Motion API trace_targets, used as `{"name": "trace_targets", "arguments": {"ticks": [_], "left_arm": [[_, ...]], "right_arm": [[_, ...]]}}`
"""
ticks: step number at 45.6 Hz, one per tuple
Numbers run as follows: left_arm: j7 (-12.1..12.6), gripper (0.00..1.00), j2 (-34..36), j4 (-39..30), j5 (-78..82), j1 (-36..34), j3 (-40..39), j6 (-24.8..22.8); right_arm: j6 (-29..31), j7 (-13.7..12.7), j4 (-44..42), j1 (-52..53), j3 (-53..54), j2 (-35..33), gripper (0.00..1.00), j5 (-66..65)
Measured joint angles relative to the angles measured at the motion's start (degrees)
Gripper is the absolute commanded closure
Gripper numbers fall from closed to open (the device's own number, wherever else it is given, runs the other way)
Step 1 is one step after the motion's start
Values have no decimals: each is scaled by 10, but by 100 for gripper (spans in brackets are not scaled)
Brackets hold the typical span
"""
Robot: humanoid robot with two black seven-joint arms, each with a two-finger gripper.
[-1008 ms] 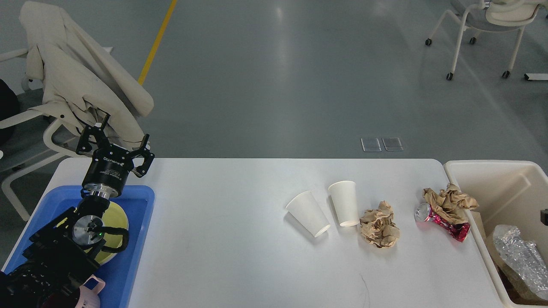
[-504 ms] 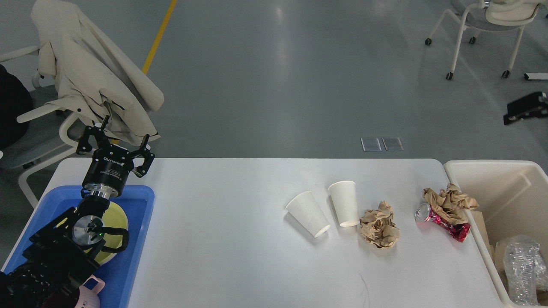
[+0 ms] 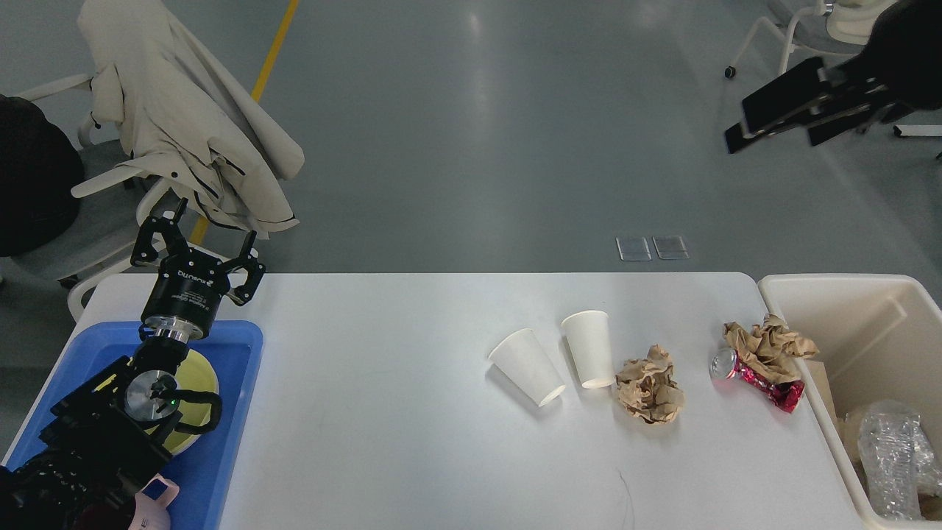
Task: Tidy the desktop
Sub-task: 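Raise the right gripper and reach toward the white paper cups, then grasp the white paper cup farther from the robot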
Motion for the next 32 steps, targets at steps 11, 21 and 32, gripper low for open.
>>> {"name": "trace_targets", "arguments": {"ticks": [11,21,32], "left_arm": [[0,0,0,0,0,0,0,0],[0,0,0,0,0,0,0,0],[0,0,0,0,0,0,0,0]], "right_arm": [[-253,-10,-16,-312,91,71,0,100],[-339,-18,-101,-450,92,171,0,108],[-421,-75,-180,-554,88,224,0,104]]}}
